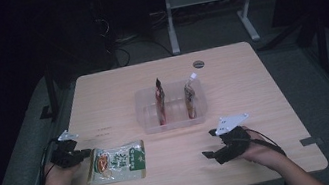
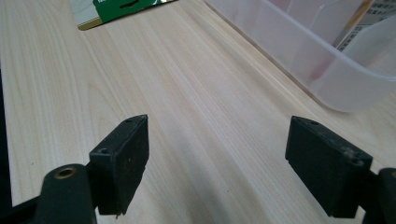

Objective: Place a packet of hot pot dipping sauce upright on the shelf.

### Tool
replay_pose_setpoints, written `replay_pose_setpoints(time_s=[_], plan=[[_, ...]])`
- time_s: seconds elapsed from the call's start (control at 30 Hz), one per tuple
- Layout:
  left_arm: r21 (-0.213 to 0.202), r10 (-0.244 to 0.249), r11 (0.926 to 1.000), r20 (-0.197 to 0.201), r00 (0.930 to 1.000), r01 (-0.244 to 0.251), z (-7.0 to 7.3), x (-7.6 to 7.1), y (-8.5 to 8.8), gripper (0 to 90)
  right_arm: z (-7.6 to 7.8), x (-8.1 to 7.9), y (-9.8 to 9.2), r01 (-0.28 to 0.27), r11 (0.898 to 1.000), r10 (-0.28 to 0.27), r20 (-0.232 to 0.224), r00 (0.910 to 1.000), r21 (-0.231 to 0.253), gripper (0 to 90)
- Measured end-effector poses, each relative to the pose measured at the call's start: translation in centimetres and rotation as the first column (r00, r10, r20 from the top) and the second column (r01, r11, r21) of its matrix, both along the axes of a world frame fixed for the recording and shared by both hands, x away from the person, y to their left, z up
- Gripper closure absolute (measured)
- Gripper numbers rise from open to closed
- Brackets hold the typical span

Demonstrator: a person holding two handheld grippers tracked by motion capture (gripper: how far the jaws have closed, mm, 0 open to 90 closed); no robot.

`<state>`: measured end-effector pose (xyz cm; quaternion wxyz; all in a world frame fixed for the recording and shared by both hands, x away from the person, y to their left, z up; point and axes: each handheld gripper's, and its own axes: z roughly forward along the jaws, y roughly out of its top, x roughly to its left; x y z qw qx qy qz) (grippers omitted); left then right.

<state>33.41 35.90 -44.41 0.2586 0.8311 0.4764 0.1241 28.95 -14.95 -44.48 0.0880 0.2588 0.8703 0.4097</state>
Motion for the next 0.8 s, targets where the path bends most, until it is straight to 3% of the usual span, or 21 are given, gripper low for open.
replay_pose_setpoints(time_s=[0.17,0.23,0.47,0.67,0.8], plan=[[-0.061,-0.064,0.9961,-0.019,0.9977,0.063,0.3,-0.1,-1.5,89.7,0.0,0.1,-0.2,-0.001,1.000,0.001,0.007,1.0000,-0.001,21.2],[-0.064,-0.076,0.9951,-0.018,0.9969,0.075,0.2,-0.3,-2.2,89.7,0.0,0.1,-0.2,0.007,1.000,-0.007,0.000,1.0000,0.001,21.2],[-0.137,-0.127,0.9833,-0.039,0.9912,0.120,-0.1,-1.8,-3.6,89.7,0.0,0.1,-0.2,0.001,1.000,-0.001,0.010,0.9999,0.000,21.3],[-0.149,-0.188,0.9723,-0.041,0.9813,0.180,-0.1,-2.9,-5.8,89.7,0.0,0.1,0.0,0.003,1.000,-0.003,0.004,1.0000,-0.001,21.3],[-0.120,-0.230,0.9670,-0.032,0.9727,0.225,0.1,-3.0,-6.9,89.7,0.1,0.0,0.0,0.003,1.000,-0.003,0.005,1.0000,0.001,21.3]])
